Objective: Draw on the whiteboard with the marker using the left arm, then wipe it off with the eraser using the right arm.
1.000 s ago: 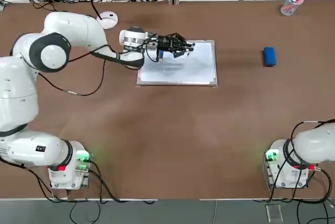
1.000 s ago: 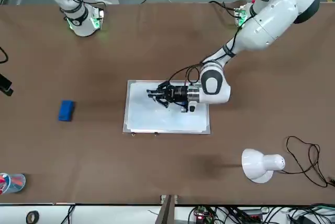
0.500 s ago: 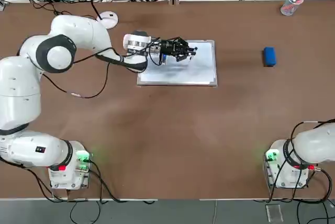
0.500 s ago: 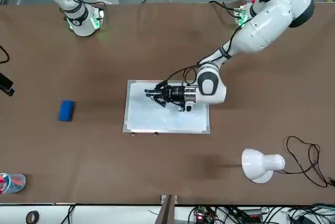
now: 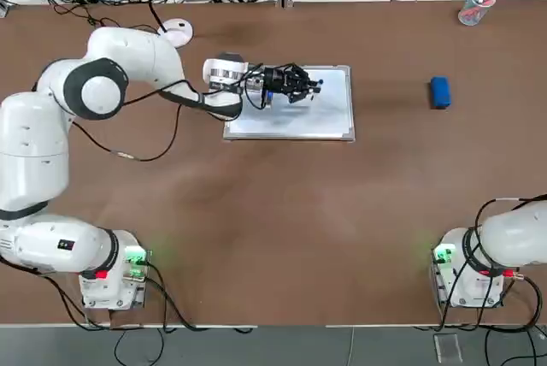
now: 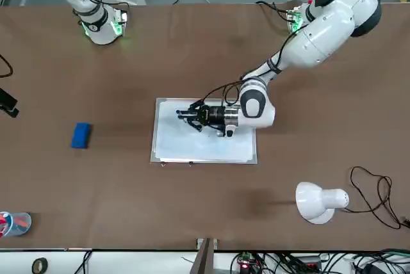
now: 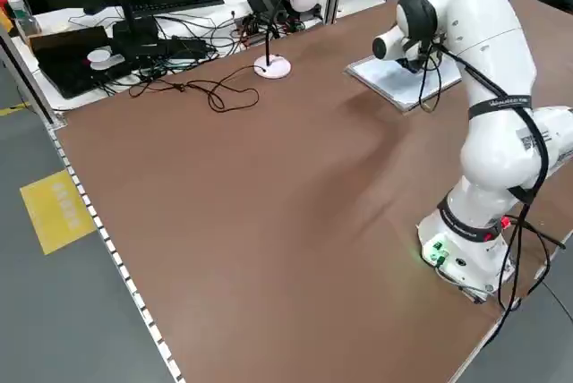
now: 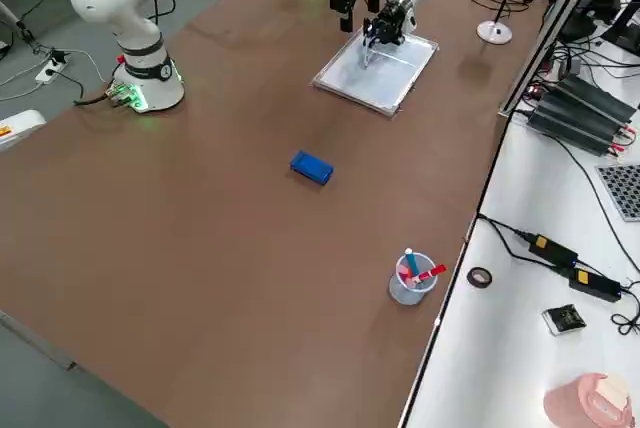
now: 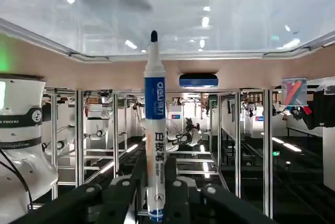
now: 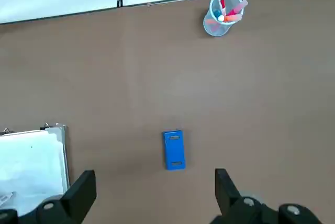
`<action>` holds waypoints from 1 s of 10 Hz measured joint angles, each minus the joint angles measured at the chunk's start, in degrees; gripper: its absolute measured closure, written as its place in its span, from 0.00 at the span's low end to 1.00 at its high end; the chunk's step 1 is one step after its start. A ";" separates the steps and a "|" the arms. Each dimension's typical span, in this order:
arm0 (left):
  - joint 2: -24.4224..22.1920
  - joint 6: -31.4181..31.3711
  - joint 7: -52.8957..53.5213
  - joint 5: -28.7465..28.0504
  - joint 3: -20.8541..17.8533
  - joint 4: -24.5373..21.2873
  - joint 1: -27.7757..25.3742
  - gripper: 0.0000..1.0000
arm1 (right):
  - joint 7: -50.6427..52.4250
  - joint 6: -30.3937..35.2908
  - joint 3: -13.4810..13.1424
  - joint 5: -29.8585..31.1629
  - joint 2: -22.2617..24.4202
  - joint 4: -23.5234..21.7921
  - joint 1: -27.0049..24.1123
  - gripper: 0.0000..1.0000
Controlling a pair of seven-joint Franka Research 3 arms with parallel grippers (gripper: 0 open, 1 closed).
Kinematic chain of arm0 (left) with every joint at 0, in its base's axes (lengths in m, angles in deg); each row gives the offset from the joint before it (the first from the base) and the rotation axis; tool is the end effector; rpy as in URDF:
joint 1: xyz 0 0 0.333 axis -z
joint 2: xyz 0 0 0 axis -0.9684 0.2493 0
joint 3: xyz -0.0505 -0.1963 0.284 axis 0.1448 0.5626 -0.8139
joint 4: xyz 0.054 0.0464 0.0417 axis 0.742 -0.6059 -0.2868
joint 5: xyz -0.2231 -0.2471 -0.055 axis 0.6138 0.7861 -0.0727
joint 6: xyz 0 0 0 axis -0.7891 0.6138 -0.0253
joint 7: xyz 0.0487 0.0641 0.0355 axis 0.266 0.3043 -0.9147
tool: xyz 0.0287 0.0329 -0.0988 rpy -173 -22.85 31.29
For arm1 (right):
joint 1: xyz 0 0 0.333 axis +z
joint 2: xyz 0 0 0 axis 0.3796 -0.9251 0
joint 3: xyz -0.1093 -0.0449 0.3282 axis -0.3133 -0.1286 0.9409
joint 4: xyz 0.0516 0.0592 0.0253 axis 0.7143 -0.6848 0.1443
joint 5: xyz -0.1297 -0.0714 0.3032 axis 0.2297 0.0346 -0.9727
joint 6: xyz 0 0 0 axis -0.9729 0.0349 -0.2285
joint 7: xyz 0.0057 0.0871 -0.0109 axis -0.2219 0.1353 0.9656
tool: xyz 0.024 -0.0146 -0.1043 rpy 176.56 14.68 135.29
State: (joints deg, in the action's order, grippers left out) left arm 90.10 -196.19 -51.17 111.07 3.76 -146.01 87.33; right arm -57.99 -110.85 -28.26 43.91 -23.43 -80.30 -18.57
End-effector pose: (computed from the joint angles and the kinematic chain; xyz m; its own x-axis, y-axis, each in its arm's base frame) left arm 0.5221 -0.4318 0.2053 0.0291 0.1464 -0.9888 0.9959 -0.0887 0.0162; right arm 0.5384 0.0035 0.6591 0.9745 -0.1410 0.1743 -0.1470 -0.9889 0.0217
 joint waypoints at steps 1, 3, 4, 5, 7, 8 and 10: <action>0.05 0.00 0.12 0.00 -0.04 0.03 0.00 0.82 | -0.03 -0.09 -0.04 0.00 0.00 0.00 0.00 0.00; 0.06 0.00 0.20 -0.01 -0.21 0.16 -0.04 0.82 | -0.13 -0.47 -0.25 0.00 0.00 0.00 -0.01 0.00; 0.06 -0.01 0.24 -0.01 -0.58 0.25 -0.02 0.82 | -0.16 -0.57 -0.41 0.00 0.00 0.00 -0.02 0.00; 0.07 0.00 0.40 -0.01 -1.12 0.27 -0.02 0.82 | -0.18 -0.61 -0.56 0.00 0.00 0.00 -0.07 0.00; 0.26 0.30 1.03 -0.01 -1.79 0.32 -0.06 0.82 | -0.19 -0.75 -0.72 0.00 0.00 0.00 -0.27 0.00; 0.32 0.43 1.13 -0.01 -1.82 0.37 -0.06 0.82 | -0.19 -0.87 -0.74 0.00 0.00 0.00 -0.31 0.00; 0.32 0.43 1.23 -0.01 -1.86 0.43 -0.08 0.82 | -0.19 -0.98 -0.73 0.00 0.00 0.00 -0.31 0.00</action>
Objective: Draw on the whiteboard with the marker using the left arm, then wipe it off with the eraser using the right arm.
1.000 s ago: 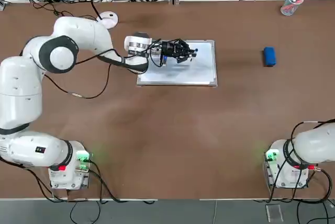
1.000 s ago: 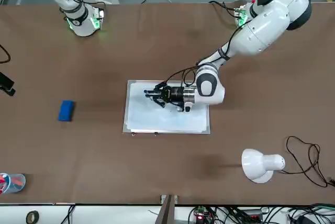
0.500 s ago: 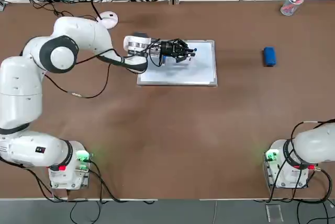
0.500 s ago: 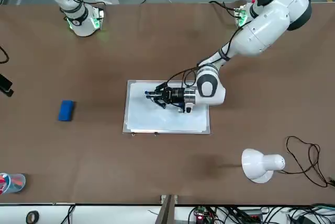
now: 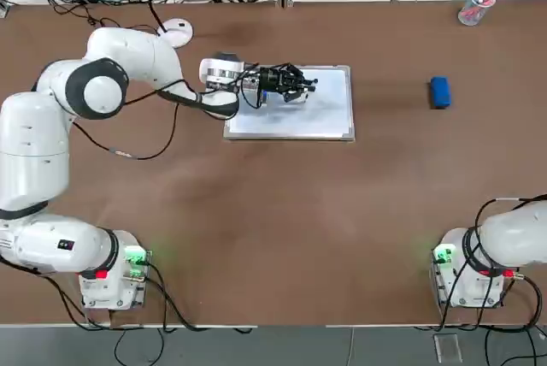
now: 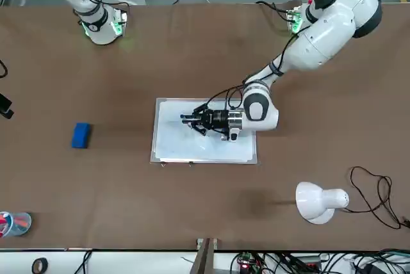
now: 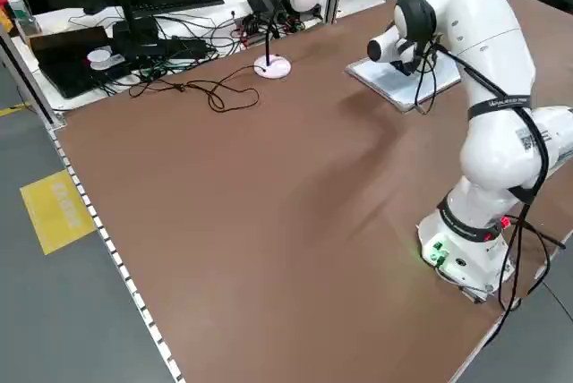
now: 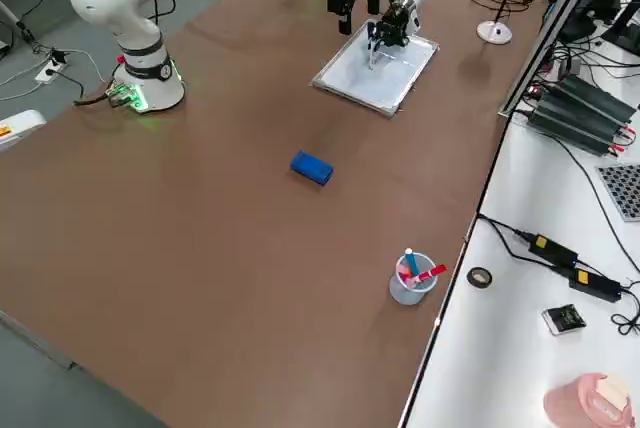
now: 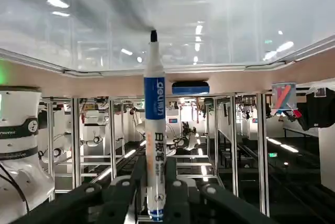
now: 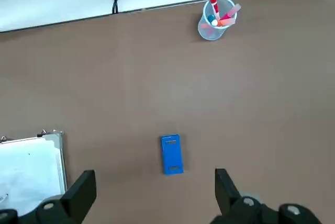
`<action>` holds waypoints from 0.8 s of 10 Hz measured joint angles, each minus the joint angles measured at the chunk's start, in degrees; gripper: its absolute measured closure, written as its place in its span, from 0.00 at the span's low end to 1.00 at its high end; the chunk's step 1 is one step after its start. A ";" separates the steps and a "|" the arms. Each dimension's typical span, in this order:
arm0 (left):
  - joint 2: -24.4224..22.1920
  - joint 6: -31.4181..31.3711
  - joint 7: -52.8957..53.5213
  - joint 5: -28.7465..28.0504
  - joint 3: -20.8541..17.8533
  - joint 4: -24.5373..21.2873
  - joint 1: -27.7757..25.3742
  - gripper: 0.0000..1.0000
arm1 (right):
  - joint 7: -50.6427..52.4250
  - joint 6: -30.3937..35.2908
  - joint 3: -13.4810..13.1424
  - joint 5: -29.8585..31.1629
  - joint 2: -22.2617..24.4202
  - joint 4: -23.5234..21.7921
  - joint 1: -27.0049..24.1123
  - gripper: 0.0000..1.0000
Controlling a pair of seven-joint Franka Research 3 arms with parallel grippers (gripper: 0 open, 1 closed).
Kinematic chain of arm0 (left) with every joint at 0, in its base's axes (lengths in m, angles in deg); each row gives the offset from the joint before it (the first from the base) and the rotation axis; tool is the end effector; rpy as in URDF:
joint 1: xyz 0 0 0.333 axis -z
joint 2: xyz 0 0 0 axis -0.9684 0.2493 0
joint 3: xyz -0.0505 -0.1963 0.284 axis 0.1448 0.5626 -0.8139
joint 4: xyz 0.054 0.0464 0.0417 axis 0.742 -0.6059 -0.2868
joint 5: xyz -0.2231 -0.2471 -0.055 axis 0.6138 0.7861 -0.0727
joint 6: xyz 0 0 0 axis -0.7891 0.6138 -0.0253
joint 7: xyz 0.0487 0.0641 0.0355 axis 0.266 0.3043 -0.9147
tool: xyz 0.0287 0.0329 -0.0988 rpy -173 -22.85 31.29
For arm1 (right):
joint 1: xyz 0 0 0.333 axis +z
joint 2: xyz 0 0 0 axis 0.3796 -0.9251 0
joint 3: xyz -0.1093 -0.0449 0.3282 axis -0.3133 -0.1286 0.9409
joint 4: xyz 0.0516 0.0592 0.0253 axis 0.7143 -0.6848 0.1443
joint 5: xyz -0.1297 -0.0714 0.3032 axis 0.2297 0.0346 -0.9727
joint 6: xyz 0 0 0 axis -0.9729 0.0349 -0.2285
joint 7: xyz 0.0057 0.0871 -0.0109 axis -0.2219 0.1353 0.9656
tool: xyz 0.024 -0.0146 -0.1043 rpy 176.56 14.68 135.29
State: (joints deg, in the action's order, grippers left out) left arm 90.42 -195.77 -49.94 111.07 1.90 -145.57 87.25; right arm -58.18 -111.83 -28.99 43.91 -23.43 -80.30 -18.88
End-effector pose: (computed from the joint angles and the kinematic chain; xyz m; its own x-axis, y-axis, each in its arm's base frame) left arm 0.5329 -0.4186 0.1967 0.0521 0.1626 -0.9853 0.9965 -0.0730 0.0406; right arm 0.5399 -0.0059 0.6609 0.9683 -0.1609 0.1911 -0.1676 -0.9857 0.0191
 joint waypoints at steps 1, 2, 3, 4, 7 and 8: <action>0.00 0.00 0.04 0.00 -0.12 0.12 -0.05 0.82 | 0.00 -0.01 0.01 0.00 0.00 0.00 0.00 0.00; 0.00 0.00 0.07 -0.05 -0.22 0.24 -0.19 0.82 | 0.00 -0.01 0.02 0.00 0.00 0.00 0.00 0.00; 0.00 0.00 0.15 -0.14 -0.26 0.29 -0.38 0.82 | 0.00 -0.03 0.03 0.00 0.00 0.00 0.00 0.00; 0.00 0.00 0.19 -0.26 -0.27 0.31 -0.59 0.82 | 0.00 -0.06 0.03 0.00 0.00 0.00 0.00 0.00; -0.01 0.03 0.19 -0.31 -0.27 0.26 -1.33 0.82 | 0.00 -0.28 0.08 0.00 0.00 0.00 0.02 0.00; -0.03 0.21 0.19 -0.31 -0.25 0.11 -1.55 0.82 | 0.00 -0.35 0.10 0.00 0.00 0.00 0.03 0.00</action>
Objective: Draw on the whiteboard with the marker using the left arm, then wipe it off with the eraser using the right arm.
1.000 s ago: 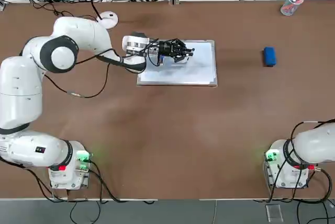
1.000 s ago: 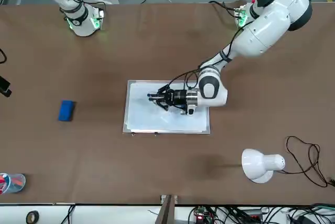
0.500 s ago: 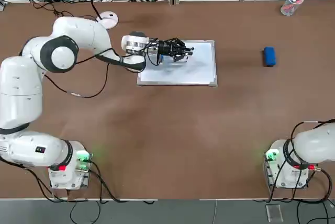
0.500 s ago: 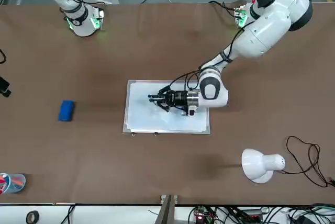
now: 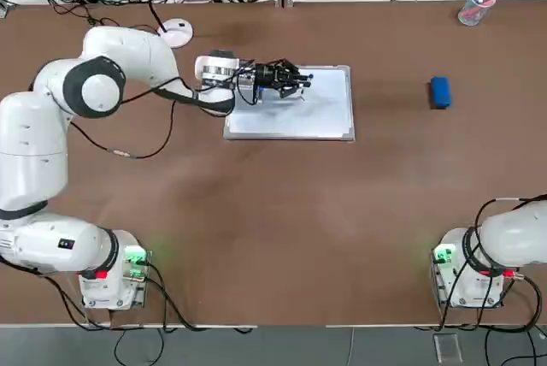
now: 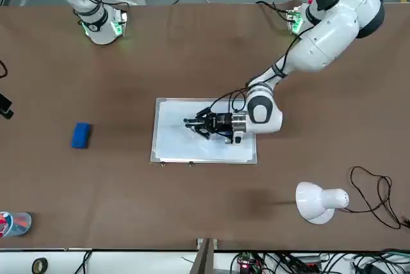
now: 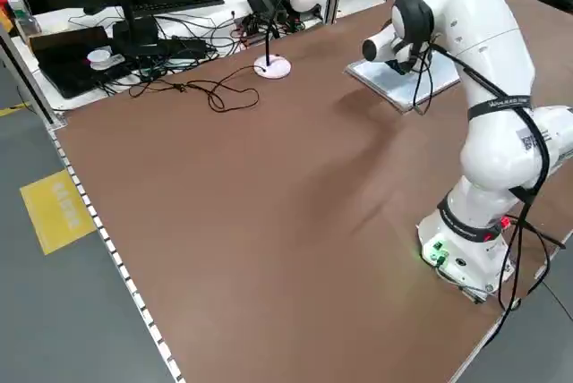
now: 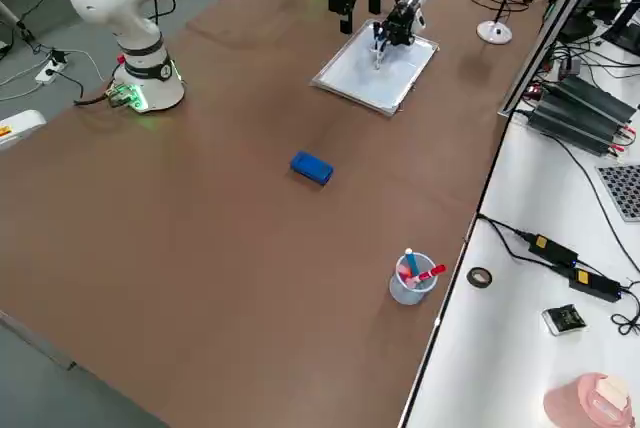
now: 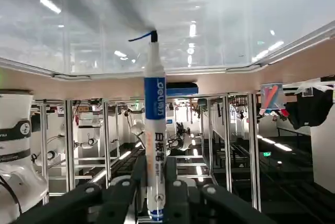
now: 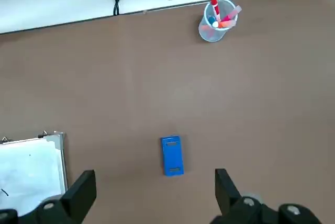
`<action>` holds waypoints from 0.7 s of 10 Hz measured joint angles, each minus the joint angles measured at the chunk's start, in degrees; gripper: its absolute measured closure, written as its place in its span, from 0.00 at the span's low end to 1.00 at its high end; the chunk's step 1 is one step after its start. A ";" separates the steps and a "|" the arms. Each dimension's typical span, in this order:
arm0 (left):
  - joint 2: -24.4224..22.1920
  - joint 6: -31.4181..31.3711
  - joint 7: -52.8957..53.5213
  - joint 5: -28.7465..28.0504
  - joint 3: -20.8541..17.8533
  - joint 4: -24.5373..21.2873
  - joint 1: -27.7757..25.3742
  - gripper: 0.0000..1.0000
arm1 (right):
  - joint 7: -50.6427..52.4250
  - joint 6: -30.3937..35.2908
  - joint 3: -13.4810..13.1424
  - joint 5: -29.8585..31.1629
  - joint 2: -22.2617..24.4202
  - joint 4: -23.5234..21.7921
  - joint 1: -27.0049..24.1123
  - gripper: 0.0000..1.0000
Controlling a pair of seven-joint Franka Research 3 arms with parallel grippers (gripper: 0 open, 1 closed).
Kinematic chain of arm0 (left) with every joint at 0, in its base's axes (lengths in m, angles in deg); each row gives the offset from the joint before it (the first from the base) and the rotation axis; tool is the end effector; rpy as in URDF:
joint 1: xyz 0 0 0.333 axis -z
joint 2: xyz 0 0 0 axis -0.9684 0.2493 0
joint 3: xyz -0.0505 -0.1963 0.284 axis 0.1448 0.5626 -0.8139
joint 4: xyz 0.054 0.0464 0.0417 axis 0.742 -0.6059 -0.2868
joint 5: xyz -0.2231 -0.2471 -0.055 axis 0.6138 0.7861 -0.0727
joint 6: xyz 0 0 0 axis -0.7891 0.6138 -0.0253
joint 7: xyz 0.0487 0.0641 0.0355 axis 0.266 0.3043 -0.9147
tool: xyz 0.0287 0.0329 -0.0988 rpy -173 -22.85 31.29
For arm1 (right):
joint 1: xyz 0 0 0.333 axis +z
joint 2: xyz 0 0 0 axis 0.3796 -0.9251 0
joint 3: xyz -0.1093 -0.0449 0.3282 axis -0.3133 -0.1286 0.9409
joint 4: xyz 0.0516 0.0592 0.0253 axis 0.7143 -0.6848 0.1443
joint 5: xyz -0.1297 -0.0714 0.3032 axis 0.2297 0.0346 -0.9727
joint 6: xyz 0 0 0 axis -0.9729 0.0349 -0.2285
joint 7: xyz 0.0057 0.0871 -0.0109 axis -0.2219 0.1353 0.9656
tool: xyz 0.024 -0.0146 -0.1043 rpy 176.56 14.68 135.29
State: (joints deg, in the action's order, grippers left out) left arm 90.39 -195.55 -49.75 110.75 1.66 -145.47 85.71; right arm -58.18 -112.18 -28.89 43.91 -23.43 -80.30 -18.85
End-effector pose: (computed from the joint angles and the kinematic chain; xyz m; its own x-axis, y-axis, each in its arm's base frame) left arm 0.5454 -0.4028 0.1968 0.0567 0.1650 -0.9847 0.9976 -0.0497 0.0492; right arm 0.5404 -0.0047 0.6616 0.9675 -0.1585 0.1970 -0.1652 -0.9861 0.0180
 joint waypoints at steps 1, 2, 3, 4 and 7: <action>-0.07 0.11 0.00 0.00 0.04 -0.24 -0.17 0.82 | 0.00 -0.02 0.02 0.00 0.00 0.00 0.00 0.00; -0.25 0.23 0.00 0.00 0.09 -0.61 -0.35 0.82 | 0.00 -0.04 0.03 0.00 0.00 -0.02 0.01 0.00; -0.61 0.27 0.00 0.00 0.09 -1.20 -0.50 0.82 | 0.00 -0.04 0.04 0.00 -0.01 -0.04 0.02 0.00; -1.09 0.33 0.00 0.00 0.11 -1.98 -0.63 0.82 | 0.00 -0.04 0.06 0.00 -0.01 -0.07 0.04 0.00; -2.71 0.33 0.00 0.00 0.11 -4.46 -0.90 0.82 | 0.00 -0.06 0.09 0.00 -0.01 -0.12 0.06 0.00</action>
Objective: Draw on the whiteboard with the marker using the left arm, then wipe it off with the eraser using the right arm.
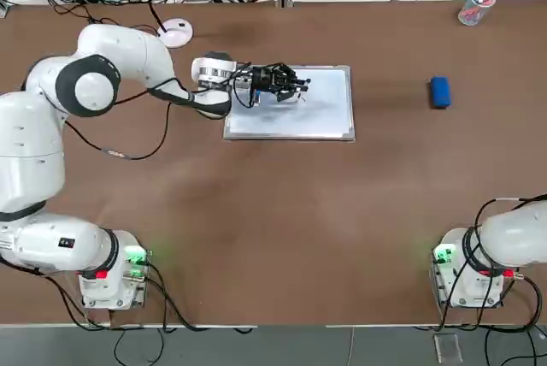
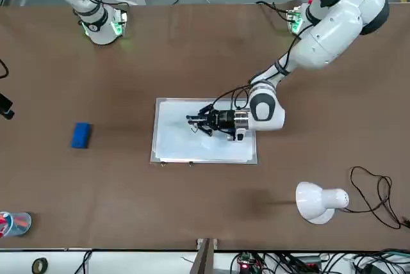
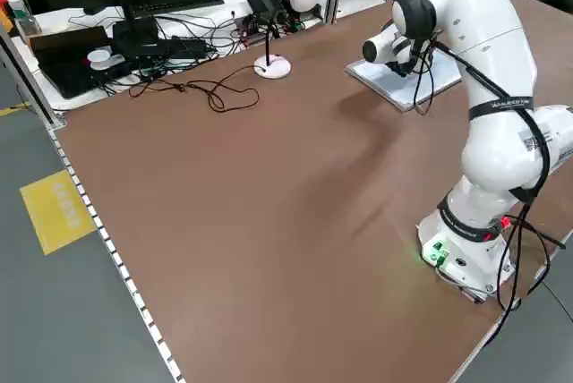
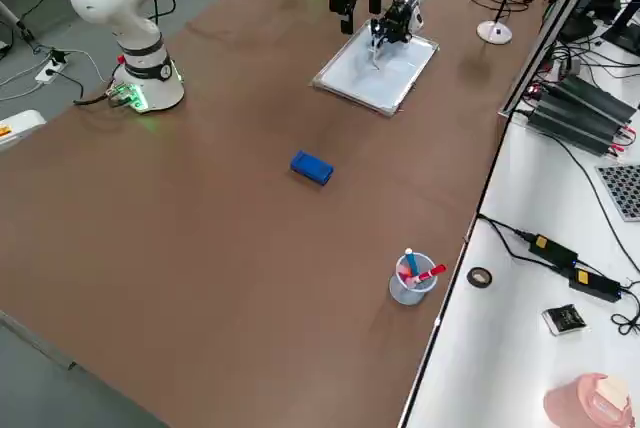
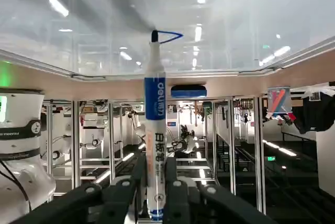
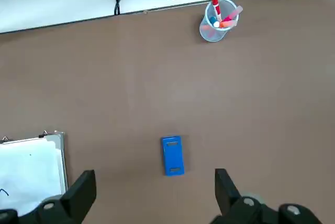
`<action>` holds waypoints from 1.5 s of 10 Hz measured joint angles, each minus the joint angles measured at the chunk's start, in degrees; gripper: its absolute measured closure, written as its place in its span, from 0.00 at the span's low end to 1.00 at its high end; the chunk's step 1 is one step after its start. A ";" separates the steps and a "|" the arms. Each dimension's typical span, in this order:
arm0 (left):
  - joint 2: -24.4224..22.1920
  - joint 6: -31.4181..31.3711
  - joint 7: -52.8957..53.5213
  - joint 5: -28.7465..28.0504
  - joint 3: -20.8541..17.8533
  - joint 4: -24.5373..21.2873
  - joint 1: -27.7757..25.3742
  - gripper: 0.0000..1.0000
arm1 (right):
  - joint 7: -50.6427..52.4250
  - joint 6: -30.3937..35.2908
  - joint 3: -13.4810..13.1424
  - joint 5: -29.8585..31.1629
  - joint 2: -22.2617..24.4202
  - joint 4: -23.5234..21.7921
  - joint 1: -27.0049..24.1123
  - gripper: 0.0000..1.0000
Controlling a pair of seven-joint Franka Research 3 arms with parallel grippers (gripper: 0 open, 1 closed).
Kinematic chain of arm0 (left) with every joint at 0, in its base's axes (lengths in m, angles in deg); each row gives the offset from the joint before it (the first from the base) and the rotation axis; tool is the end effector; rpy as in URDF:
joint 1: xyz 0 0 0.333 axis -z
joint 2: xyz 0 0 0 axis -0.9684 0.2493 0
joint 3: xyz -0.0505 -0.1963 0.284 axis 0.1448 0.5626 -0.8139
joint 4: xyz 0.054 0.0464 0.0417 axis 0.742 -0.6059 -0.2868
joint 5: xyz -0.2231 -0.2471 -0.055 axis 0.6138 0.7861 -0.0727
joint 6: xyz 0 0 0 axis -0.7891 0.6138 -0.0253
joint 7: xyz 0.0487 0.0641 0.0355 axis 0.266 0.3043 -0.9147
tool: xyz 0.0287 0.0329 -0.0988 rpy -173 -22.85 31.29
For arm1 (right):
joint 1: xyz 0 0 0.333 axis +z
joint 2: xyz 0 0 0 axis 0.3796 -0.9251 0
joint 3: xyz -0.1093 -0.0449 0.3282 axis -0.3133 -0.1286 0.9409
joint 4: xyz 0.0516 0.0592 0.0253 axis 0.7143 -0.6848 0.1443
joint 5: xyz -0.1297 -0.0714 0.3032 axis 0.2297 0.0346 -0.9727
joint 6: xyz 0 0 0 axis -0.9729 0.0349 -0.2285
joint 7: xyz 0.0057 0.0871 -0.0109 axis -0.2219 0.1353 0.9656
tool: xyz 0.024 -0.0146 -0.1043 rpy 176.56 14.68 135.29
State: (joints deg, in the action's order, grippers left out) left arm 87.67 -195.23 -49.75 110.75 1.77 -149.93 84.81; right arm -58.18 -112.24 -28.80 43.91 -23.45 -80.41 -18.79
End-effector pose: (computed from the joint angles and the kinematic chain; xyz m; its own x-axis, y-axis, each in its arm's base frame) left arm 0.5297 -0.3943 0.2015 0.0449 0.1843 -0.9819 0.9969 -0.0713 0.0322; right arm 0.5406 -0.0033 0.6607 0.9682 -0.1559 0.1958 -0.1625 -0.9865 0.0181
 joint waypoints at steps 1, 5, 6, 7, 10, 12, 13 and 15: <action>-0.32 0.00 0.00 -0.04 0.00 -0.48 -0.08 0.82 | 0.00 0.00 0.00 0.00 0.00 -0.02 0.00 0.00; -0.67 0.20 -0.15 -3.54 0.05 -0.66 -1.39 0.82 | 0.00 0.00 0.02 0.00 0.00 -0.07 0.01 0.00; -0.71 0.36 -0.21 -4.28 0.05 -0.65 -2.00 0.82 | 0.00 0.00 0.02 0.00 0.00 -0.09 0.02 0.00; -0.73 0.52 -0.34 -4.79 0.05 -0.65 -2.51 0.82 | 0.00 0.00 0.02 0.00 0.00 -0.13 0.03 0.00; -1.06 0.30 -3.64 -6.74 0.04 -0.33 -2.81 0.82 | 0.00 -0.01 0.03 0.00 -0.01 -0.22 0.04 0.00; -2.42 0.25 -10.25 -11.84 0.09 0.73 -2.81 0.82 | 0.00 -0.01 0.03 0.00 -0.01 -0.25 0.04 0.00; -3.69 0.20 -13.83 -15.49 0.09 1.35 -2.87 0.82 | 0.00 -0.01 0.03 0.00 -0.01 -0.26 0.04 0.00; -6.73 0.22 -19.18 -24.23 0.09 1.85 -3.79 0.82 | 0.04 0.00 0.03 0.00 -0.04 -0.50 0.04 0.00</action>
State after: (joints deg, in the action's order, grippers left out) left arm 80.95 -195.00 -68.93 86.52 1.86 -148.08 81.01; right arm -58.15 -112.24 -28.77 43.91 -23.48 -80.91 -18.75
